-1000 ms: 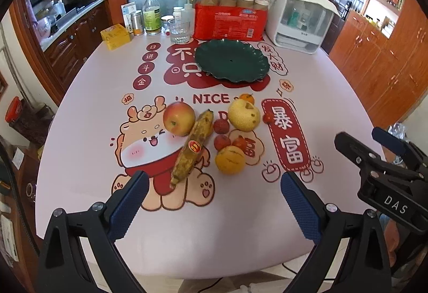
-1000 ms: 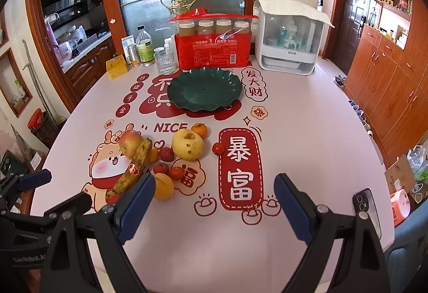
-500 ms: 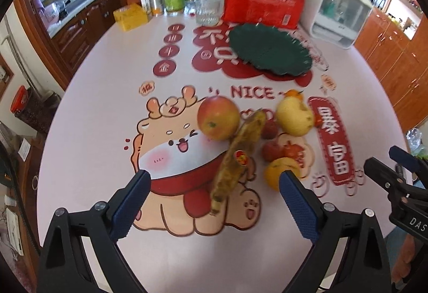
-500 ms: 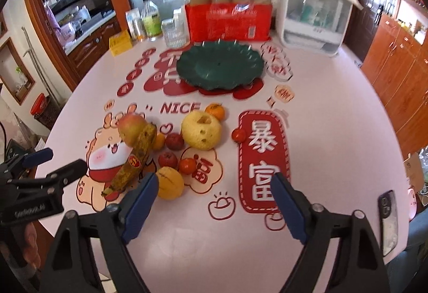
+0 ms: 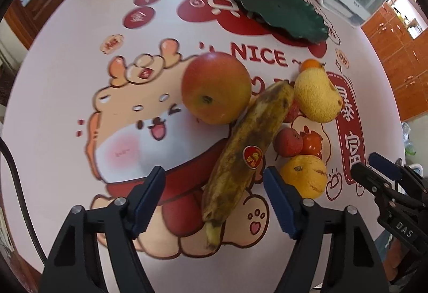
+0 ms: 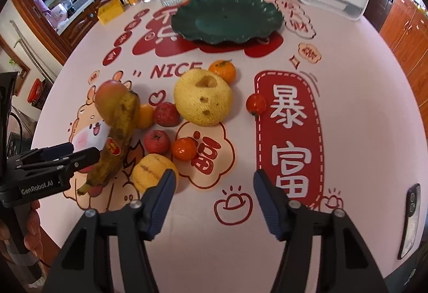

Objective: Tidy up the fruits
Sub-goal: 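Grasp the banana with the left tool while the right tool grasps a cherry tomato, then carry the banana with the left tool onto the green plate while the right tool carries the tomato there, then open both tools to release banana and tomato, then pull back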

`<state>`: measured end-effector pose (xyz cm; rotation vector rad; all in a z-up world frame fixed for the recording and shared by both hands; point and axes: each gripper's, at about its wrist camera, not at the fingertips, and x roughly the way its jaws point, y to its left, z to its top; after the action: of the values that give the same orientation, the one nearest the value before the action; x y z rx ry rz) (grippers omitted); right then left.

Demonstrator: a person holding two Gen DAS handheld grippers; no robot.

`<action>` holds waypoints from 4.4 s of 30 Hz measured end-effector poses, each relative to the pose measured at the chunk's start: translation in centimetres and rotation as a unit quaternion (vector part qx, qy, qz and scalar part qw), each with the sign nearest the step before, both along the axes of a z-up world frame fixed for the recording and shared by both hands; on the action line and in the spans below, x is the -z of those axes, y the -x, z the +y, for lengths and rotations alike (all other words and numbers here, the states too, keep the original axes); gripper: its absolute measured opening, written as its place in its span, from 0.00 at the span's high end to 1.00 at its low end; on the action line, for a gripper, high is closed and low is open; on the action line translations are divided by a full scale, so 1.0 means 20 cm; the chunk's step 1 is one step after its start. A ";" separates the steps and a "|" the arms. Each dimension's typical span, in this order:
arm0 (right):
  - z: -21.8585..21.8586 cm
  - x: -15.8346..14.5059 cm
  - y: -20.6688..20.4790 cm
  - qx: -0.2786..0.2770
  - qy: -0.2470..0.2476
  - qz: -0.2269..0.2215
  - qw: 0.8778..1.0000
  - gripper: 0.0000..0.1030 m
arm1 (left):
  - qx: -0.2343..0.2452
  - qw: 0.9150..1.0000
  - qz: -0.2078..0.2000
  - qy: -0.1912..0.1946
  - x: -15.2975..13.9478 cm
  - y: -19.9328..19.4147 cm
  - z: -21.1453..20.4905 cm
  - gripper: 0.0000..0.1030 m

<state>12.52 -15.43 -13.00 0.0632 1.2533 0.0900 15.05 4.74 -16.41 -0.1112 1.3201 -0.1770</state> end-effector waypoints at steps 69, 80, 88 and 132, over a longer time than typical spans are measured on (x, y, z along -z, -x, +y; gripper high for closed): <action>0.12 -0.22 -0.06 -0.093 -0.063 -0.046 0.993 0.74 | 0.092 0.992 -0.081 -0.026 -0.37 0.01 -0.15 0.69; 0.01 -0.41 -0.14 -0.075 -0.057 -0.089 0.992 0.75 | 0.097 0.989 -0.111 0.018 -0.63 -0.19 -0.19 0.69; -0.08 -0.54 -0.50 -0.056 -0.035 -0.140 0.988 0.75 | 0.112 0.983 -0.143 0.034 -0.73 -0.57 -0.31 0.69; -0.31 0.18 -1.26 0.018 -0.035 -0.069 0.997 0.66 | 0.068 0.991 -0.108 0.044 -0.08 -1.39 -0.59 0.20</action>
<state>37.65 -21.73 -16.50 0.1371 1.1101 0.1058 42.83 -7.15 -14.85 -0.0745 1.1051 -0.3526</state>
